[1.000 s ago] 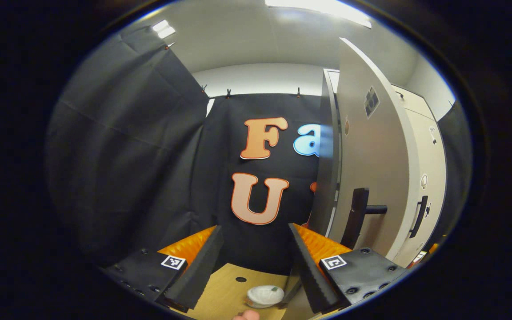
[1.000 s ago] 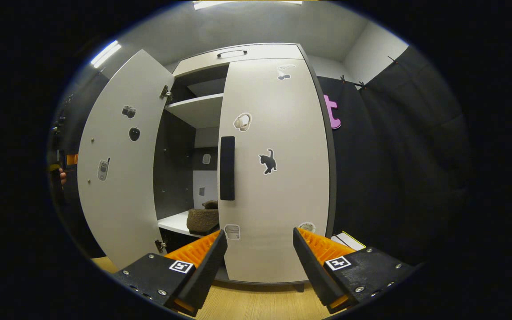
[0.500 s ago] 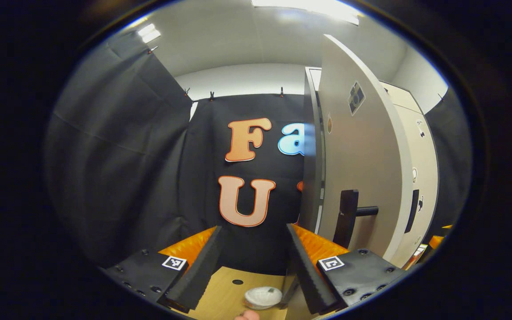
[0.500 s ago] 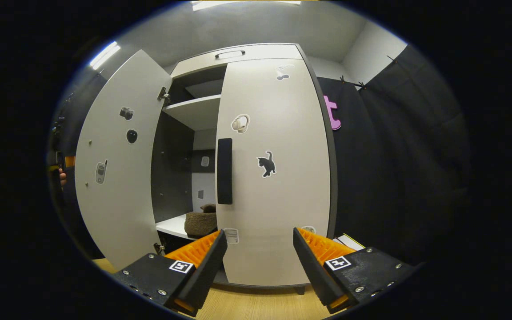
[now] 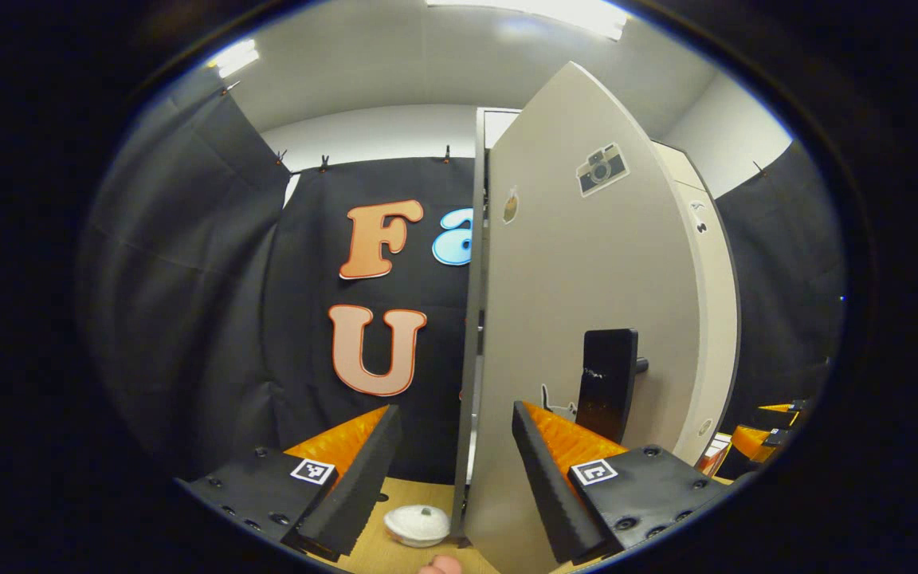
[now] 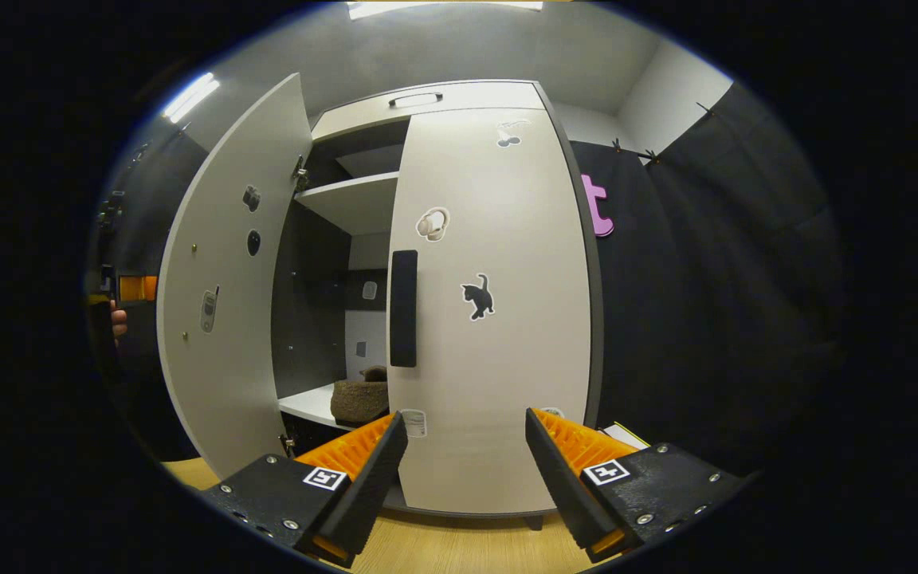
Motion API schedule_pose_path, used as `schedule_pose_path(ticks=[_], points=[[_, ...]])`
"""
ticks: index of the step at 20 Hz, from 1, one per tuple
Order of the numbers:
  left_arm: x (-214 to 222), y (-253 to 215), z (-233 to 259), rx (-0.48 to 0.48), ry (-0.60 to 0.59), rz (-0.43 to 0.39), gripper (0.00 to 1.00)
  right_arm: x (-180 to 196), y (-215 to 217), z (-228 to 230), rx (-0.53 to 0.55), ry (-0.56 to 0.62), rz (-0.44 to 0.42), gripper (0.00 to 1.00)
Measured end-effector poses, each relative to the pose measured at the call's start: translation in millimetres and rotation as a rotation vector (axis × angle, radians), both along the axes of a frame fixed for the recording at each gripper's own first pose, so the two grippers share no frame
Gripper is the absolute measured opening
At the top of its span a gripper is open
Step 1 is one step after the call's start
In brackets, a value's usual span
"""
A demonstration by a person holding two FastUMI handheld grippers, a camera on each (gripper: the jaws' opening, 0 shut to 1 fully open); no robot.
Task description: Grab one shoe with the right hand and put it into the shoe cabinet, grab the other shoe with the left hand and put it into the shoe cabinet; then close the right door with the right hand and the left door with the left hand.
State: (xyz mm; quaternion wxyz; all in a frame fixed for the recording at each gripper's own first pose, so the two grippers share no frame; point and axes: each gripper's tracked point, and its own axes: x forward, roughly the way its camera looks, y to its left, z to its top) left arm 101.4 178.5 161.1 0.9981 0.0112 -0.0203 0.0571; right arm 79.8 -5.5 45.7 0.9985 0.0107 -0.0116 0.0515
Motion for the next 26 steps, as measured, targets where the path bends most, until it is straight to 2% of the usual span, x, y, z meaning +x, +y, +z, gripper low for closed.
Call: schedule_pose_path(ticks=[2,4,6,8,10,11,12,14,19,20,26], points=[[13.1,-21.3,-3.1,0.002,0.005,-0.045,0.98,-0.5,-5.2,0.7,0.004,0.002,-0.008,0.92],[23.8,-42.7,-11.0,-0.011,0.033,-0.088,0.92,-0.8,-8.0,1.3,0.009,0.002,-0.013,0.92],[26.2,-62.2,-12.8,-0.026,0.042,-0.129,0.91,-3.2,-10.9,3.5,0.015,-0.002,-0.021,0.92],[27.5,-74.8,-8.6,-0.01,0.03,-0.143,0.95,-5.8,-14.6,3.8,0.012,-0.005,-0.032,0.92],[31.6,-91.8,-12.1,-0.02,0.034,-0.183,0.95,-8.1,-16.0,2.6,0.011,-0.001,-0.037,0.92],[34.2,-101.0,-15.4,-0.026,0.045,-0.206,0.92,-9.6,-17.5,2.6,0.012,-0.001,-0.041,0.92],[36.1,-106.6,-19.0,-0.023,0.052,-0.213,0.92,-10.6,-18.6,2.3,0.011,-0.001,-0.044,0.92],[43.0,-114.7,-24.3,-0.018,0.067,-0.222,0.99,-11.8,-21.2,1.8,0.005,0.001,-0.05,0.92],[62.8,-129.6,-32.8,-0.027,0.091,-0.251,0.92,-13.9,-28.8,1.1,-0.003,0.004,-0.065,0.92],[66.9,-131.5,-34.8,-0.021,0.096,-0.254,0.96,-14.0,-30.4,1.5,-0.001,0.003,-0.068,0.92],[104.5,-147.7,-43.2,-0.027,0.113,-0.254,0.96,-12.7,-41.8,1.4,0.001,0.005,-0.086,0.92]])
